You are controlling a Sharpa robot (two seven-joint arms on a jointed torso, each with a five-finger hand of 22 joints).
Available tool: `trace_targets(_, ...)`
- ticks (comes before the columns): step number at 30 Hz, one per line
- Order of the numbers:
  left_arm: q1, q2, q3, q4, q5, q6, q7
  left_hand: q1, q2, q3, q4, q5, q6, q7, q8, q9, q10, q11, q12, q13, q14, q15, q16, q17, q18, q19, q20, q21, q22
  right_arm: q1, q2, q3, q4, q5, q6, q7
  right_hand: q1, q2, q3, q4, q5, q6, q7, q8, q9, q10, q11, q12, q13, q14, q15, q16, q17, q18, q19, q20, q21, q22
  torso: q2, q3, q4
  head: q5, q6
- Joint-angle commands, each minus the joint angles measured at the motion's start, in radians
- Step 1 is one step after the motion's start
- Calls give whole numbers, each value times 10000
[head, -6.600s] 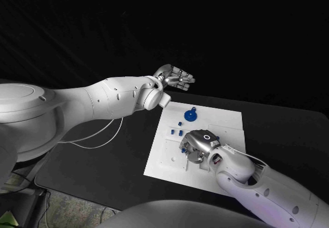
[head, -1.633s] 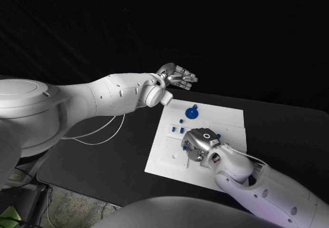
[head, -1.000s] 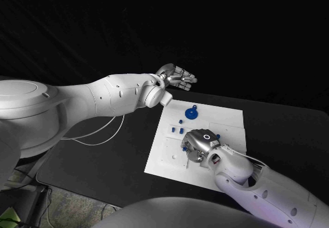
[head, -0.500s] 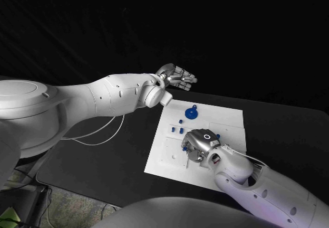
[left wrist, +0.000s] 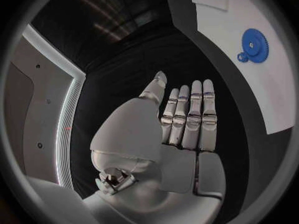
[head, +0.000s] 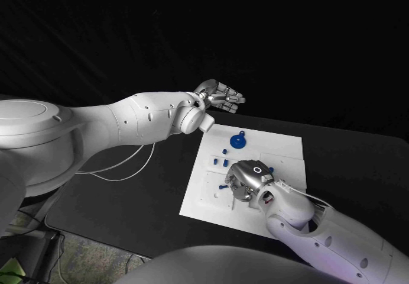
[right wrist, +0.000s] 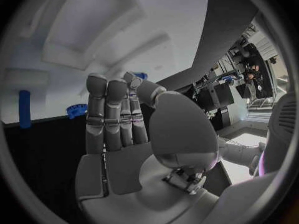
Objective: Assemble the parts on the task board
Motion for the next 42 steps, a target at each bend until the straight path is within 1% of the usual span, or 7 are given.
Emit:
trace_targets(1,7,24,10,14,-14,130,29,40,30,-74,-11,-37,-69,11,30,-11,-55,-4,-10,-10,-92,-6,-38,5,114,15,68,-11,-13,-8,20,-2,18,-60,-68,-46,-71,26,74,3,20,68,-3,44,9,-62,14,30,9,22,-37,-64,8,105,356,-64,34,369,0,0,2,6,0)
trace_targets(14,7,21,10,12,-35,147,3,44,28,-85,-10,-38,-79,13,32,-10,-79,4,-10,-10,-131,6,-38,5,120,1,81,-24,-17,-8,-1,-2,-8,-4,32,-48,-77,26,79,15,20,56,1,41,6,-71,17,29,8,17,-35,-75,19,118,347,-62,31,367,-1,-1,-4,12,2)
trace_targets(21,7,-2,10,22,-38,156,-7,44,28,-85,-10,-38,-79,13,32,-10,-79,4,-10,-10,-131,6,-38,5,120,1,81,-24,-17,-8,-58,-2,88,331,-602,85,-365,-93,119,251,122,-524,156,5,-70,-223,50,51,20,50,9,-110,-40,172,374,-8,-63,322,-3,4,-6,21,8)
trace_targets(32,7,-123,10,94,-52,125,-1,52,30,-92,-15,-38,-78,13,32,-10,-75,3,-9,-10,-129,6,-37,5,126,3,84,-27,-17,-2,-203,18,431,1249,-422,420,-625,-379,-2686,778,700,-1137,143,39,-85,210,-161,144,121,96,-59,-34,-189,7,431,-28,28,1,-9,-14,5,19,59)
trace_targets(37,8,-165,10,116,-54,109,-7,52,30,-92,-15,-38,-78,13,32,-10,-75,3,-9,-10,-129,6,-37,5,126,3,84,-27,-17,28,-186,28,374,1743,73,560,-352,-127,-4224,838,815,-1167,87,34,-93,323,-340,1355,1186,77,-180,-62,-234,-150,422,-171,168,15,-1,-12,19,48,67)
trace_targets(40,9,-182,9,130,-54,104,-10,62,28,-91,-26,-36,-64,9,33,-10,-65,-2,-9,-10,-124,3,-37,5,128,9,82,-26,-15,82,-130,29,278,1953,418,639,-168,193,-5045,613,917,-1182,65,41,-93,-1461,-407,4427,4240,24,-218,90,-167,-225,393,-218,438,176,-1,-15,8,42,79)
trace_targets(42,9,-193,9,144,-54,102,-10,62,28,-91,-26,-36,-64,9,33,-10,-65,-2,-9,-10,-124,3,-37,5,128,9,82,-26,-15,117,-86,29,212,2026,616,684,-176,265,-5092,513,917,-1188,63,14,-86,-1624,-429,5269,4970,18,-216,183,-127,-211,394,-214,570,262,-2,-17,0,39,91)
